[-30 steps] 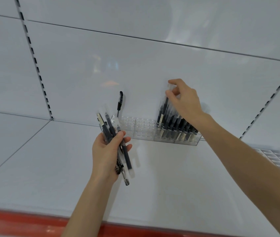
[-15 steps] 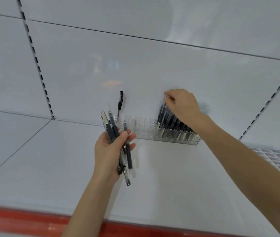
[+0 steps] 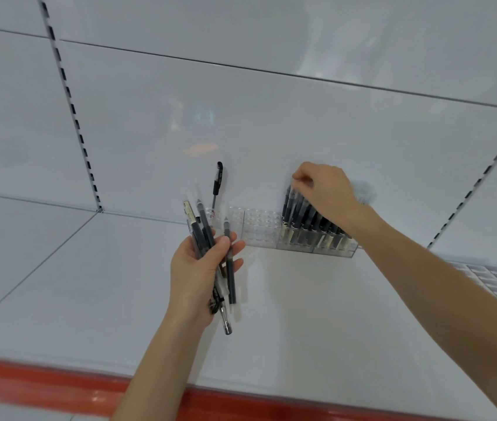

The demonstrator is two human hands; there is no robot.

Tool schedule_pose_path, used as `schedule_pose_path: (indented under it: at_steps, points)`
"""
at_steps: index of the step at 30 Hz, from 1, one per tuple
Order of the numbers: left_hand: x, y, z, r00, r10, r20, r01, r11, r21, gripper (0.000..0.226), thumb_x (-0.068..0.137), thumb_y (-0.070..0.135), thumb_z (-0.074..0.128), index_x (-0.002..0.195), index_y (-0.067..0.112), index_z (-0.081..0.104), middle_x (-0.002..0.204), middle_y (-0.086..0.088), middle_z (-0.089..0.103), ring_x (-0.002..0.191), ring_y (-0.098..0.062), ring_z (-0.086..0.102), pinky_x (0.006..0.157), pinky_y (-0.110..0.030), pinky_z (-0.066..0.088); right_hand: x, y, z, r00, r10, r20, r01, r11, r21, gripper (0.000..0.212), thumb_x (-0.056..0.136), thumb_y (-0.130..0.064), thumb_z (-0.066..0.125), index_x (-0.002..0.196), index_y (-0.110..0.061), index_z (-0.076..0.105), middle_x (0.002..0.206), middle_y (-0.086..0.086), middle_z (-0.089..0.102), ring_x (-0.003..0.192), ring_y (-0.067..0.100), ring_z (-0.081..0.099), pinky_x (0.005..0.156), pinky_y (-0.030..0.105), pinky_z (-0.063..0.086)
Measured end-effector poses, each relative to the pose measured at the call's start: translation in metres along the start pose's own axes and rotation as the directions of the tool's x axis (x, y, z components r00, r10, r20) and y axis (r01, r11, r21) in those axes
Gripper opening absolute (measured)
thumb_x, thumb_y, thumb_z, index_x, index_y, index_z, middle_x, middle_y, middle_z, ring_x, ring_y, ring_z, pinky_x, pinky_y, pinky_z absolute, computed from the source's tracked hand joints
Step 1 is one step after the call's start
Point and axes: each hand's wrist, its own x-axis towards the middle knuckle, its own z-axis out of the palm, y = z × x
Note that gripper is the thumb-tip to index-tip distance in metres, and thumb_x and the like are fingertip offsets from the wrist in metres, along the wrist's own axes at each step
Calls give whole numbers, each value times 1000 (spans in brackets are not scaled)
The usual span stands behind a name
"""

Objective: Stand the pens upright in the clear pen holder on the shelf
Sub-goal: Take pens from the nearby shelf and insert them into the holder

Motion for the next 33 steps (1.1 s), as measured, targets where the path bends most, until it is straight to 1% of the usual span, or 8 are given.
schedule_pose_path:
  at_steps: [6,9,11,15,21,23,26,33]
  points:
    - [-3,1,2,1000,-10,21,10,1000,-1,11,87,2,57,87,12,54,88,-7,71,77,-16,72,64,-28,59,2,-7,-11,999,-32,28,34,995,-90,23,91,-21,50,99,-10,68,108,8,66,104,27,55,90,36,41]
    - [-6,3,2,997,-7,76,6,1000,14,9,87,3,57,86,12,55,83,-4,74,78,-17,72,62,-26,59,-11,-27,-21,994,46,-97,-28,984,178,22,92,-20,51,103,-10,66,106,4,67,97,17,57,86,14,38]
    - [-8,4,3,993,-5,114,1,999,32,7,88,4,57,90,11,55,81,-3,75,79,-17,72,59,-25,57,-24,-45,-27,990,136,20,-131,887,442,19,89,-25,57,99,-12,66,96,1,69,84,8,60,77,6,42]
    - [-12,2,9,984,-13,179,0,997,71,16,87,5,58,103,3,55,84,-5,75,80,-20,72,58,-25,56,-44,-67,-25,924,128,361,-337,718,609,29,82,-34,64,106,-17,61,84,-3,72,78,7,68,74,22,54]
    - [-11,1,6,990,-49,131,45,998,36,4,88,7,56,91,6,54,87,-12,70,78,-23,72,60,-30,59,-36,-54,-39,941,256,219,-325,513,794,8,81,-6,65,85,-13,65,61,-3,69,60,8,66,66,20,57]
    - [-8,1,3,995,-50,92,47,998,37,5,90,10,54,92,6,55,89,-13,67,75,-20,72,59,-30,59,-25,-40,-50,944,326,57,-246,576,779,9,82,-4,64,87,-10,65,66,0,67,60,6,65,67,20,57]
    - [-6,0,-1,998,-56,38,54,997,54,9,92,14,53,91,5,55,85,-11,61,65,-15,70,57,-28,58,-12,-21,-52,933,306,-192,-147,808,571,12,83,-8,61,92,-9,69,73,-2,66,69,9,64,77,24,54]
    - [-2,-3,-2,999,-48,1,48,995,90,4,90,4,54,87,6,55,73,-8,51,56,-12,58,54,-24,56,-8,-8,-31,958,183,-222,-85,916,392,15,87,-9,57,95,-5,68,81,2,65,78,14,60,75,11,46]
